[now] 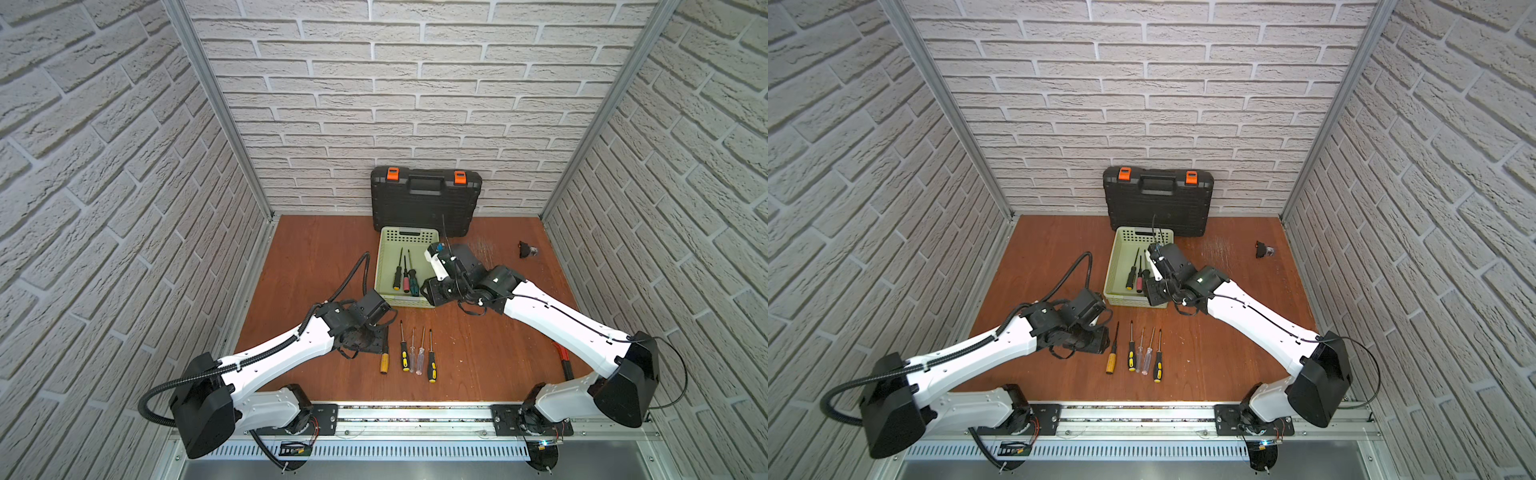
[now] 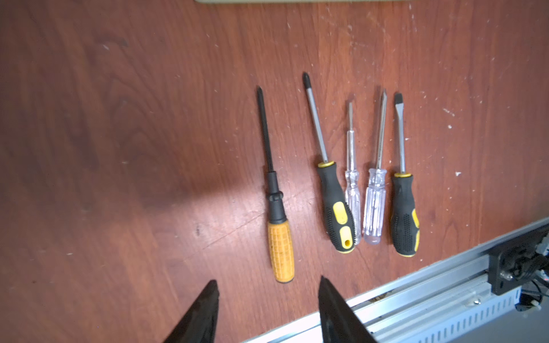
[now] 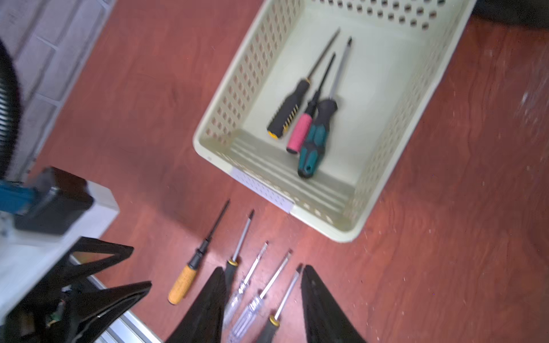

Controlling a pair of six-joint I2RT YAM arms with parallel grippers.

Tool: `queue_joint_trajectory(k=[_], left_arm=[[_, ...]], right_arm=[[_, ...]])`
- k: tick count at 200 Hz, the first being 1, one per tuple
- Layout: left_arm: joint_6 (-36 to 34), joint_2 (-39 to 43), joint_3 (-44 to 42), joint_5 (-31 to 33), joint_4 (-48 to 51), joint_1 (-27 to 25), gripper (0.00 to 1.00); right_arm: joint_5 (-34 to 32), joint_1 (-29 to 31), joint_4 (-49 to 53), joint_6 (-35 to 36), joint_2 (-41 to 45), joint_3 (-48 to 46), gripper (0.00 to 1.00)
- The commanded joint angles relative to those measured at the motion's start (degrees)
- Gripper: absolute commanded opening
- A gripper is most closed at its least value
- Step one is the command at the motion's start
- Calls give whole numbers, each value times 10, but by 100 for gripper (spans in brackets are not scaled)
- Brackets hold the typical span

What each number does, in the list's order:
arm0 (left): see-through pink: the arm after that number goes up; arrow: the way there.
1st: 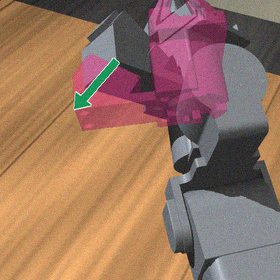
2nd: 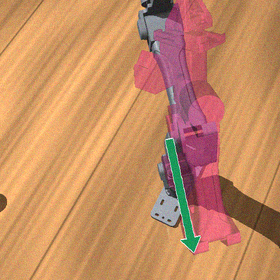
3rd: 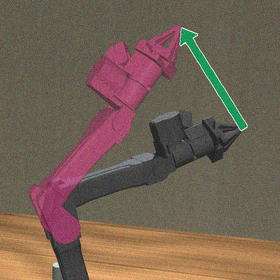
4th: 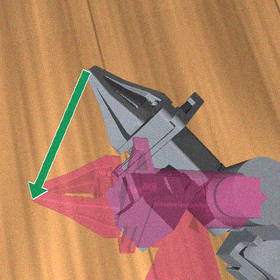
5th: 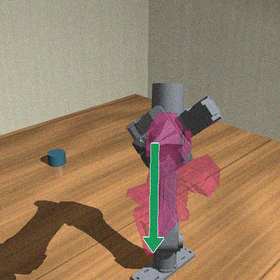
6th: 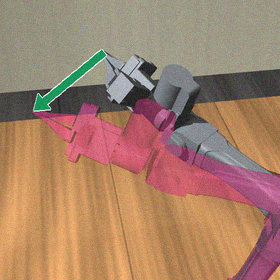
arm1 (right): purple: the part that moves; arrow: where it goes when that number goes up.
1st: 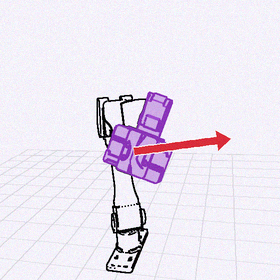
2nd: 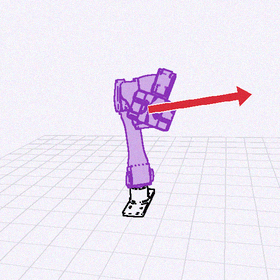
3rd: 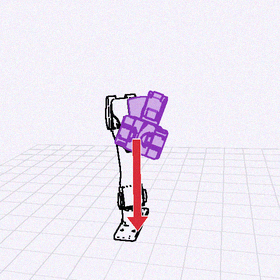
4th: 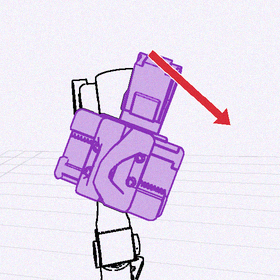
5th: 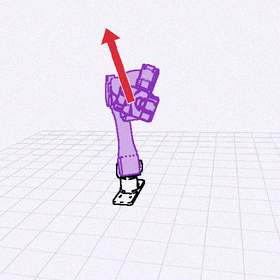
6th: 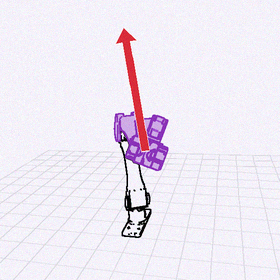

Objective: Put the screwdriver in the bin
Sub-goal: 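Withdraw the right gripper while the left gripper moves to the yellow-handled screwdriver, then close the left gripper on the yellow-handled screwdriver and lift it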

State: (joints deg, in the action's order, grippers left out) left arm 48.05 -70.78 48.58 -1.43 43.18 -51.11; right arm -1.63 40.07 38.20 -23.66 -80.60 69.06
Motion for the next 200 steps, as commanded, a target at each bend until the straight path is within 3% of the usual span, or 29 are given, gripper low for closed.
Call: queue_joint_trajectory(k=[1, 28, 77, 144, 177, 200], left_arm=[[34, -29, -15, 4, -37, -22, 54], [38, -83, 2, 16, -43, -51, 54], [52, -151, 2, 38, -63, -57, 50], [48, -192, -15, 14, -114, -56, 44], [65, -190, -33, 11, -127, -56, 34], [73, -186, -43, 8, -127, -57, 20]], right_arm=[[-23, 17, -29, -25, 38, -42, 44], [-28, 23, -43, -42, 74, -89, 44], [-30, 28, -32, -61, 116, -126, 44], [-16, 33, -36, -63, 95, -120, 43], [-15, 36, -41, -63, 84, -117, 43], [-15, 36, -39, -60, 78, -114, 43]])
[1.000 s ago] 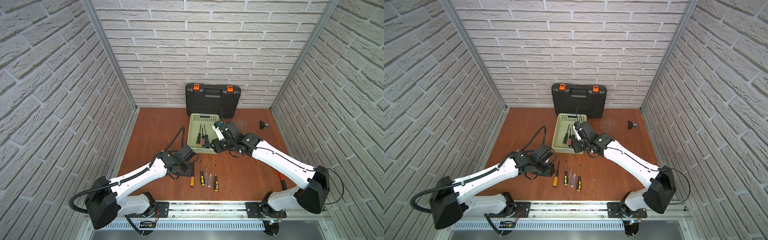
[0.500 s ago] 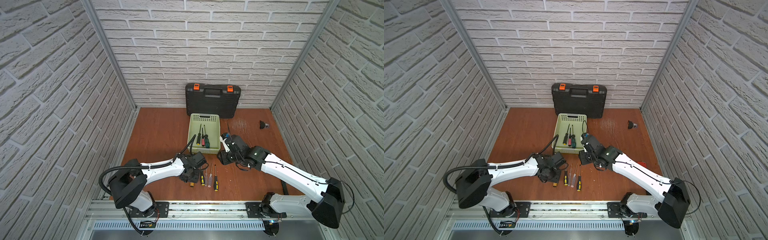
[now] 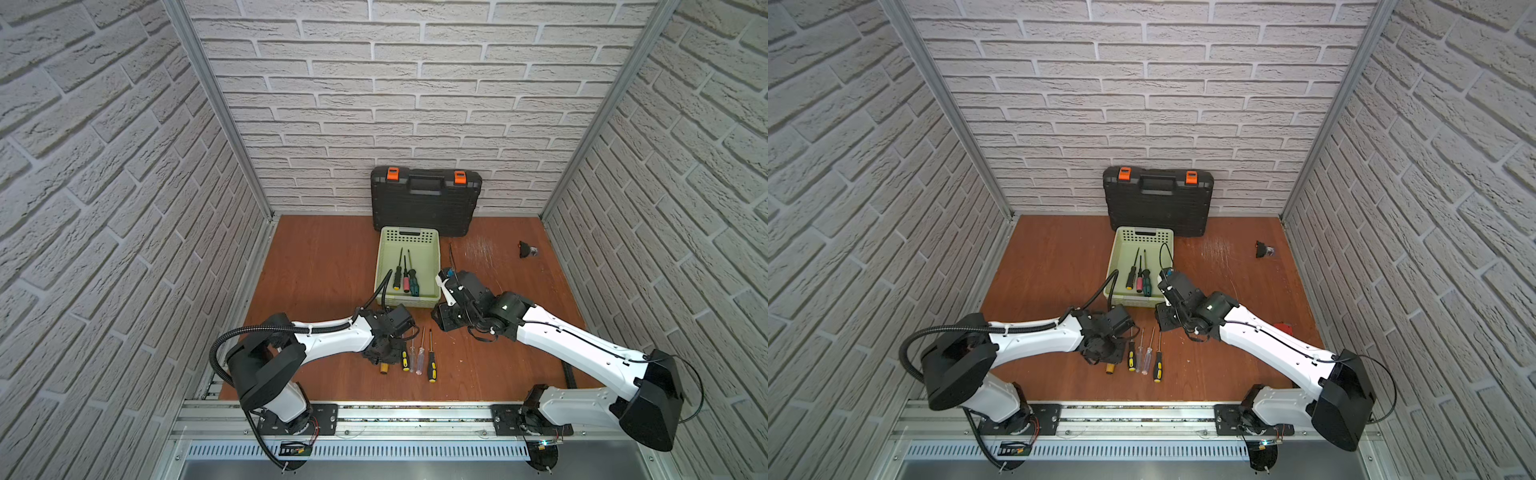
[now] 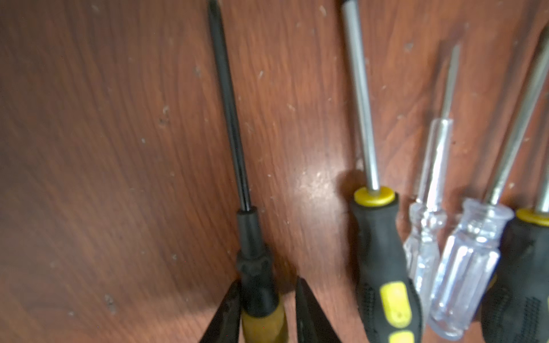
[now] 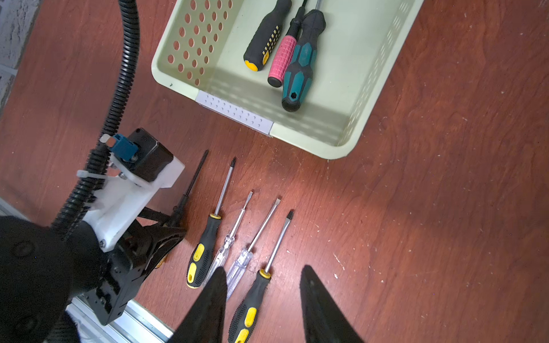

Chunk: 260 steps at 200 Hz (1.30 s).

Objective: Put the screwdriver in the bin
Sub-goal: 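Close the left gripper on the yellow-handled screwdriver and lift it, then carry the yellow-handled screwdriver over the basket and lower it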

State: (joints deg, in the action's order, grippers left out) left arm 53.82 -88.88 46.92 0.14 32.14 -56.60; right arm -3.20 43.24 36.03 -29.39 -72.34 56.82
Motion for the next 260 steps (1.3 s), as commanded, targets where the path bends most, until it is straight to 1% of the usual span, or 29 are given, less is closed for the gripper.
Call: queue_joint_trajectory(k=[1, 12, 17, 54, 79, 110, 127, 136, 159, 185, 231, 241, 260], left_arm=[[15, -5, -26, -7, -17, -2, 20], [15, 2, -26, -8, -10, -2, 13], [15, 7, -24, -6, -5, -2, 12], [6, 61, 4, 9, 64, -1, 11], [-3, 100, 31, 10, 108, 9, 11], [-20, 142, 81, -20, 167, 37, 10], [-46, 152, 130, -61, 200, 61, 11], [-64, 149, 167, -67, 225, 74, 11], [-106, 117, 261, -84, 271, 115, 11], [-150, 55, 355, -108, 276, 165, 11], [-212, -93, 505, -102, 267, 238, 11], [-217, -126, 531, -104, 263, 248, 11], [-231, -188, 580, -84, 270, 255, 9]], right_arm=[[1, 4, -18, -3, -5, 8, 43], [0, 5, -18, -2, -6, 10, 43], [0, 4, -17, -1, -7, 12, 43], [0, 5, -13, 2, -9, 26, 42], [0, 5, -11, 3, -10, 34, 42], [0, 6, -6, 5, -12, 44, 42], [-7, 6, -6, 7, -12, 48, 42], [-15, 6, -6, 7, -14, 50, 42], [-17, 6, -11, 11, -27, 59, 42], [-13, 6, -7, 17, -41, 73, 41], [-14, 5, 3, 15, -23, 65, 41], [-11, 5, 1, 11, -16, 59, 41], [-13, 5, -2, 2, -3, 39, 41]])
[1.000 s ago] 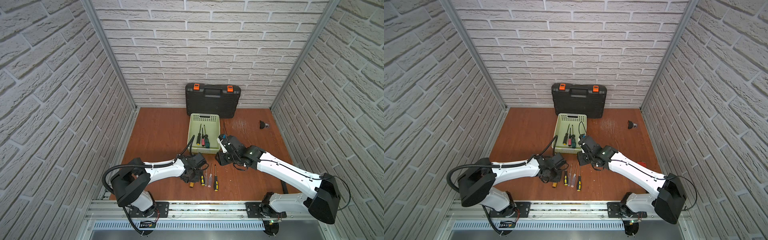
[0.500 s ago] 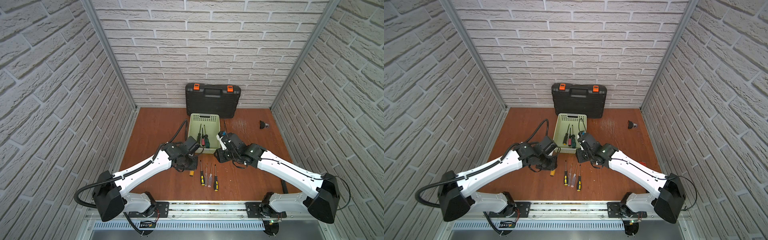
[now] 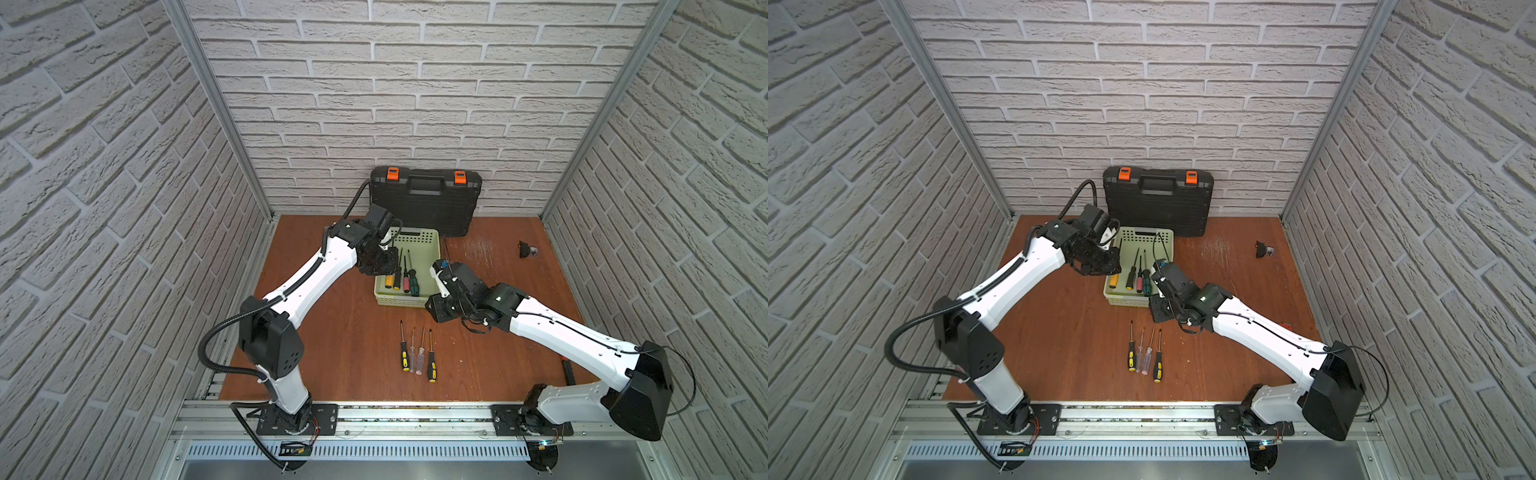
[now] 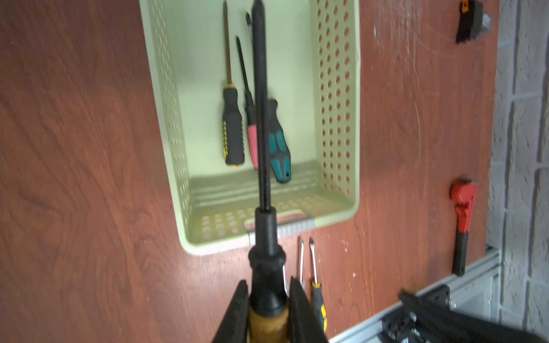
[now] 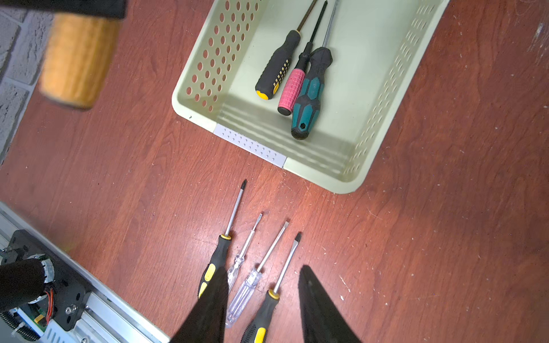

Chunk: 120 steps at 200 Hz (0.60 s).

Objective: Put the screwdriver in the bin
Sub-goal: 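Carry the yellow-handled screwdriver over the basket and lower it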

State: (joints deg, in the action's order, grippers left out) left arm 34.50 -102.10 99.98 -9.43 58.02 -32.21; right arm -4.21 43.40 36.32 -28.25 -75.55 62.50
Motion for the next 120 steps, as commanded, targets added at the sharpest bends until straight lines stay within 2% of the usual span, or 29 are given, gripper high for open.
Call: queue_joint_trajectory(k=[1, 57, 120], left_arm=[[-38, -58, 51, 12, 12, 12, 9], [-45, -174, 118, 22, 4, 11, 10], [-82, -282, 207, 76, 64, 9, 11]], right_arm=[[-4, 4, -5, -10, 30, -18, 41], [-20, 4, 14, -19, 58, -38, 41], [-15, 4, 12, -25, 61, -46, 41]])
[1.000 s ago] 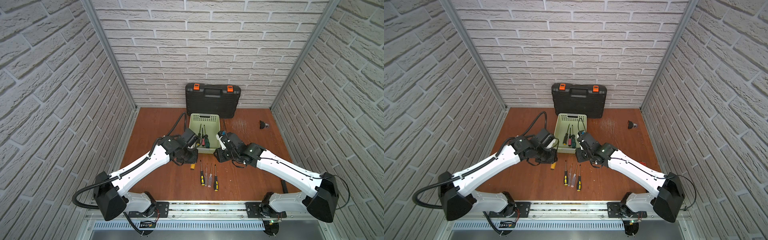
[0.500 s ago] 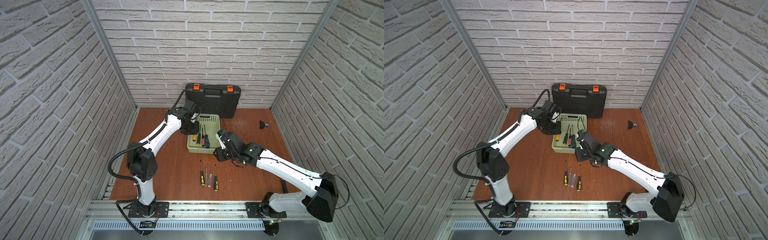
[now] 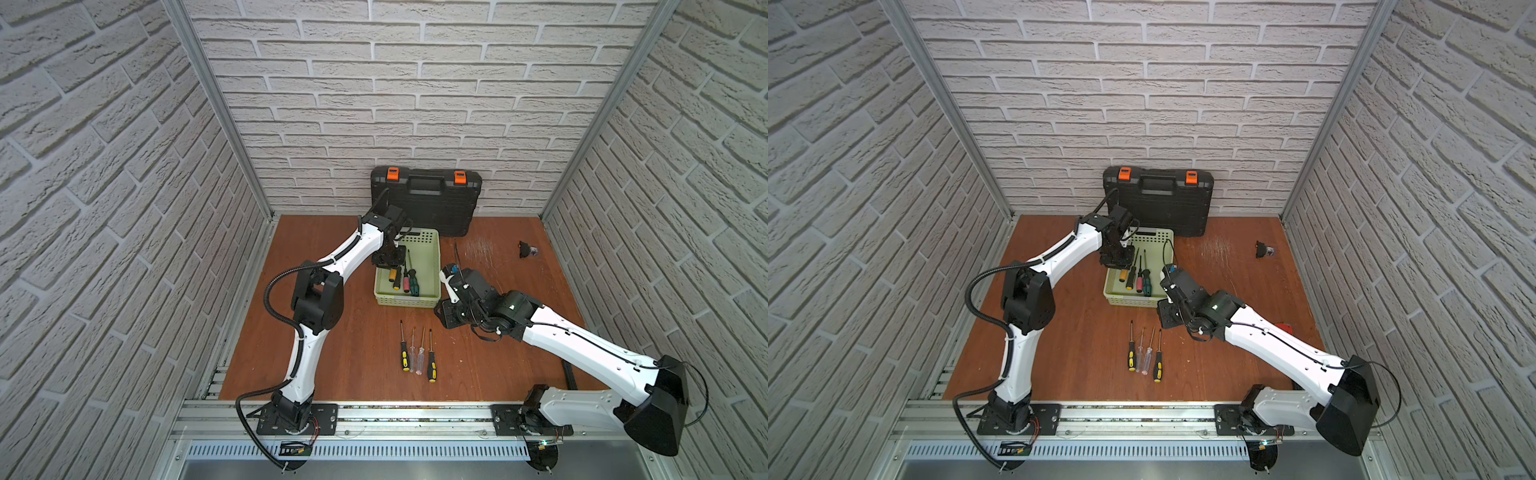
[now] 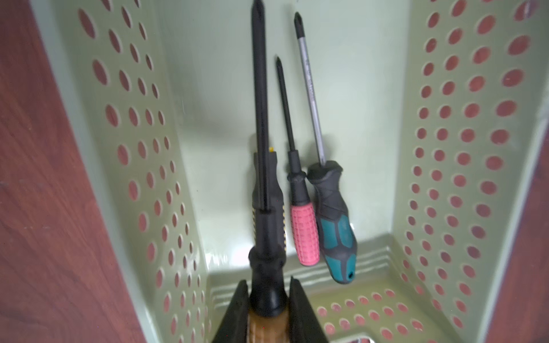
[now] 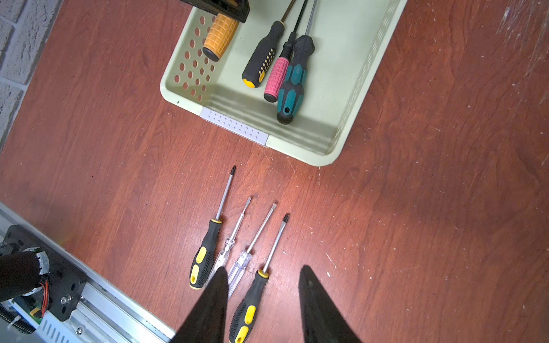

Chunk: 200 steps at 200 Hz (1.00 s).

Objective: Put the screwdriver in the bin
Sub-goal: 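Carry the yellow-handled screwdriver over the basket and lower it, then open the left gripper to release the screwdriver into the basket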

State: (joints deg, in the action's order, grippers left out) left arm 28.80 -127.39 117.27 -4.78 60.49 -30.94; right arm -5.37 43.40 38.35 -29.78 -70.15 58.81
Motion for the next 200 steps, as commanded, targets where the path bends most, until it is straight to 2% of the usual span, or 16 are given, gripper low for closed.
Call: queue_joint_trajectory(k=[1, 31, 93, 113, 127, 144, 166, 200], left_arm=[[-26, -30, 36, 31, 41, -4, 11], [-30, -59, 43, 59, 52, -6, 11], [-23, -89, 33, 48, 32, -10, 13], [-16, -87, 31, 48, 27, -11, 19], [-12, -80, 24, 40, 17, -11, 33], [-7, -67, 11, 39, 1, -13, 43], [-2, -50, 6, 47, -4, -17, 47], [0, 16, -33, 61, -24, -23, 47]], right_arm=[[-4, 4, -8, -10, 8, -9, 41], [8, 4, -31, -17, -2, -21, 41], [30, 6, -47, -25, -24, -24, 41], [28, 7, -43, -28, -18, -28, 41], [27, 8, -39, -28, -14, -27, 41], [26, 8, -40, -29, -15, -28, 41], [26, 9, -40, -31, -16, -24, 41], [14, 18, -24, -37, -10, -20, 41]])
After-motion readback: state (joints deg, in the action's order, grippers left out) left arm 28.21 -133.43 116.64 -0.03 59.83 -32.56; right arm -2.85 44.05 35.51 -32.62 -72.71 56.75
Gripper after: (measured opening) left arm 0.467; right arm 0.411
